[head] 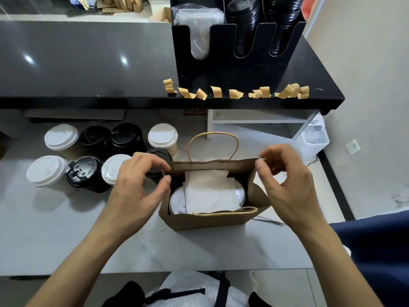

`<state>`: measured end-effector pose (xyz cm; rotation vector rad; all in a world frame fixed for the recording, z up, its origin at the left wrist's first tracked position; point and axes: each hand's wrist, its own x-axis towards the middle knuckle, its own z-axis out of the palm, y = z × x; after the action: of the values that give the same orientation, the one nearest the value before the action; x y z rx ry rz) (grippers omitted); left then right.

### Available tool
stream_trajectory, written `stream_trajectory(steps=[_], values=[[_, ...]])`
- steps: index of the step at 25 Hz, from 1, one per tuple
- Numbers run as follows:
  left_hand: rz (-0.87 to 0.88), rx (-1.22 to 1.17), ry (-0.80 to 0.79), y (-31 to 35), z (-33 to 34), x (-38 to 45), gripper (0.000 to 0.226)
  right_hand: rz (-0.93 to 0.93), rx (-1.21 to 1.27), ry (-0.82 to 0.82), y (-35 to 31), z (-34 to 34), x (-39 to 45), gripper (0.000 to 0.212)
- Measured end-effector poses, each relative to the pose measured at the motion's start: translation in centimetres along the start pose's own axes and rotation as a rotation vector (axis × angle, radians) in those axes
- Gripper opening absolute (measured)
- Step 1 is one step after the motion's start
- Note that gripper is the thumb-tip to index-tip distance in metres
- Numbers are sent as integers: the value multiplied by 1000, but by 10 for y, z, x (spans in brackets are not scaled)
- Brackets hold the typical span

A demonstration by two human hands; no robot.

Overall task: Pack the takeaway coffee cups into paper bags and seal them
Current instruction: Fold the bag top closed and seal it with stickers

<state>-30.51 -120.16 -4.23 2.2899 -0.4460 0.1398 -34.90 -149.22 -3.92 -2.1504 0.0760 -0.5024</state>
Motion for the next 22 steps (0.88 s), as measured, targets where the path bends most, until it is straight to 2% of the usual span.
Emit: stream_trajectory(steps=[2,7,13,20,22], values=[[-60,-7,13,-4,-5,-3,8,73,-38,35,11,-2,-7,9],[-160,-67,-137,-20,-9,-15,35,166,4,-63,23,2,-30,39],[-106,-61,-387,-17,-4,-20,58,171,52,-159,22,10,-34,31],[-60,-55,-304,-25,1,-16,37,98,-42,-314,34,-1,-37,27],[-54,-54,-279,-24,2,-16,33,85,-25,-337,36,-3,-37,20]])
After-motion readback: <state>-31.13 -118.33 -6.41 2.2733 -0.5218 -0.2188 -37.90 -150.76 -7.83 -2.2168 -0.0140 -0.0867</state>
